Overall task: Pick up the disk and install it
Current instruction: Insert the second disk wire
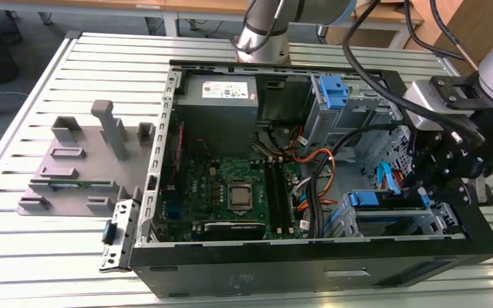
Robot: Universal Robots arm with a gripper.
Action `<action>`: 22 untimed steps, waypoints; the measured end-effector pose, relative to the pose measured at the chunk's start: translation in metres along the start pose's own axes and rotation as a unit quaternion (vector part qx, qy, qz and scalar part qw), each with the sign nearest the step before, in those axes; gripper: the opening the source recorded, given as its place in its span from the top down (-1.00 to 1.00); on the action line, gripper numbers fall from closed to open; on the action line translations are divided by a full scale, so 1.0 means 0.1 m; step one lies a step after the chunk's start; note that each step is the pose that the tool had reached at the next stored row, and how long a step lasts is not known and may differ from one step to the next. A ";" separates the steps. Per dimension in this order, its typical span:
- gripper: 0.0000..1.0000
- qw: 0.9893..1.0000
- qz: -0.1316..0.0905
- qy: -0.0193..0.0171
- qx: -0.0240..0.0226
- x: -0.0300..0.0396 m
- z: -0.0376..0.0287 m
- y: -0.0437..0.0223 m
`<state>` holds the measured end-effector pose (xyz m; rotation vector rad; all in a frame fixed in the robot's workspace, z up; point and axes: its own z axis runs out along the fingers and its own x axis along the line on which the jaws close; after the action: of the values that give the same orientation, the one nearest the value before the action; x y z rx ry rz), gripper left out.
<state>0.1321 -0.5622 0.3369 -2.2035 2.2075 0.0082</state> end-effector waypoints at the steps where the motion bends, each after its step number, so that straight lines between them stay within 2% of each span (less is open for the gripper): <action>1: 0.53 1.000 0.000 0.000 0.000 0.000 -0.030 0.000; 4: 0.53 1.000 0.000 0.000 0.000 -0.002 -0.100 -0.001; 8: 0.53 1.000 0.000 0.000 0.000 -0.003 -0.156 -0.002; 22: 0.53 1.000 0.000 0.000 0.000 -0.003 -0.179 -0.002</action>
<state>0.1321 -0.5623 0.3548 -2.2035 2.2075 0.0082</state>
